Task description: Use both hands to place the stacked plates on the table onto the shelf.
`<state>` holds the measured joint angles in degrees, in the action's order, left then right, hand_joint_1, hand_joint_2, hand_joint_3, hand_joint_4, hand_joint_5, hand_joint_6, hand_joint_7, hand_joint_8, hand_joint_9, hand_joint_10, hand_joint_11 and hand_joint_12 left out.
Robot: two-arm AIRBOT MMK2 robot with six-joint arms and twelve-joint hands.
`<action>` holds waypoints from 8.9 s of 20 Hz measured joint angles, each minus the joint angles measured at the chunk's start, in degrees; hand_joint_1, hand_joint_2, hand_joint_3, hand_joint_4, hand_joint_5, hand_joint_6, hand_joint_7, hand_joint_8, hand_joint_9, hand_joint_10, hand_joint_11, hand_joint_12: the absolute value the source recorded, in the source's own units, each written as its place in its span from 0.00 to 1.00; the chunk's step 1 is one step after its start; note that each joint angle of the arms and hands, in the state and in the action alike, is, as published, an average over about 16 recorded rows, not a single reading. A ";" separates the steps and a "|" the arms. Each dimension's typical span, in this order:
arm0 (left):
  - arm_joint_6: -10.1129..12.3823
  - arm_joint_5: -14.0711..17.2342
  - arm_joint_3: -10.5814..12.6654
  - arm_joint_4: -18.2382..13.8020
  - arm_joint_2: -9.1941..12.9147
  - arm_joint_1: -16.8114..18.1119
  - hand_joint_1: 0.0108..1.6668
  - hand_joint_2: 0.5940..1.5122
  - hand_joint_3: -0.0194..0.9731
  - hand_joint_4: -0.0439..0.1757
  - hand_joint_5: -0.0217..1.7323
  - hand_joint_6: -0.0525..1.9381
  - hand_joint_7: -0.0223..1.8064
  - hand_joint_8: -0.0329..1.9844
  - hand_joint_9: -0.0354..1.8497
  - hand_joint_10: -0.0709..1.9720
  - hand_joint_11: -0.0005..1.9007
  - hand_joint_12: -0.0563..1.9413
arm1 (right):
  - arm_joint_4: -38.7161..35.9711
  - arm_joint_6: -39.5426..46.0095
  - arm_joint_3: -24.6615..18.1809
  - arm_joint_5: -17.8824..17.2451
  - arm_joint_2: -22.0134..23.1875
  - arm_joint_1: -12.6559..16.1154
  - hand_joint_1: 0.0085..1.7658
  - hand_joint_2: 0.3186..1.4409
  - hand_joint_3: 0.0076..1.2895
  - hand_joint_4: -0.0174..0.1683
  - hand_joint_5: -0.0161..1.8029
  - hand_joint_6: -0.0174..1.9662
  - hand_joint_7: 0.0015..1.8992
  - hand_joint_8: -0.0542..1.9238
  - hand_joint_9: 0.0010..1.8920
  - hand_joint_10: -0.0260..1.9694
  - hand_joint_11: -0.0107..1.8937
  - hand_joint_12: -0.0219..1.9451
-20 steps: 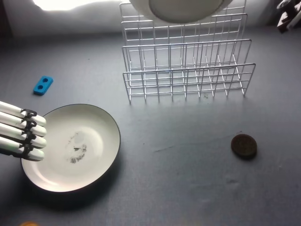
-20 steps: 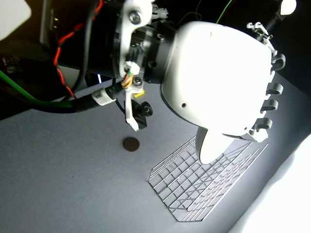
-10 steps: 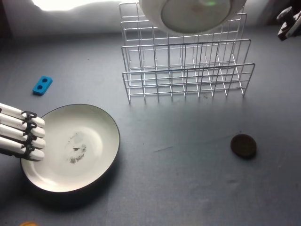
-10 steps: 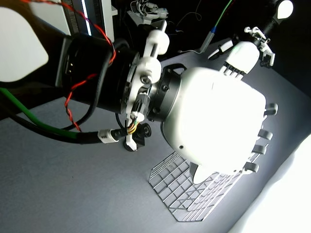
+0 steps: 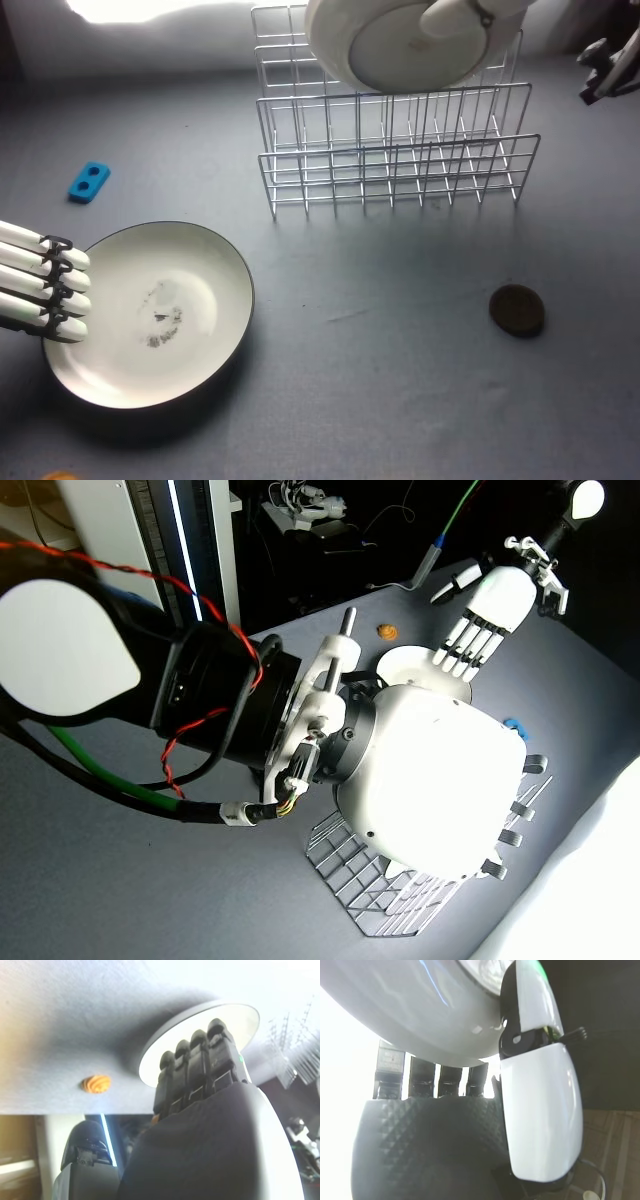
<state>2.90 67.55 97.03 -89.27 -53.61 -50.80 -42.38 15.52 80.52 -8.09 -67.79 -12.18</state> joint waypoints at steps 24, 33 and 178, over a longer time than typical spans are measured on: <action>0.11 0.29 1.60 0.11 -1.15 -0.90 0.00 0.57 0.04 0.20 0.08 0.03 0.06 0.02 0.04 0.04 0.01 0.04 | 4.85 -0.07 6.01 -2.68 -5.07 -6.66 0.70 0.61 0.00 0.05 0.55 0.37 0.56 0.53 0.53 0.56 0.38 0.81; 0.14 0.46 2.09 0.15 -1.33 -0.92 0.00 0.56 0.04 0.20 0.07 0.03 0.05 0.02 0.03 0.04 0.01 0.03 | 6.70 -0.14 7.14 -4.29 -6.07 -8.38 0.70 0.61 0.00 0.05 0.55 0.39 0.56 0.53 0.53 0.54 0.39 0.82; 0.25 1.80 2.45 5.60 -2.94 -10.84 0.00 0.57 0.04 0.17 0.04 0.01 0.04 0.02 0.03 0.04 0.01 0.03 | 21.70 -80.70 3.79 -9.91 -33.70 -16.60 0.73 0.58 0.00 0.09 0.42 0.21 0.43 0.19 0.46 0.13 0.35 0.53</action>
<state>3.14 69.35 99.48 -83.67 -56.55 -61.64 -20.68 -65.18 84.31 -18.00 -101.49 -28.77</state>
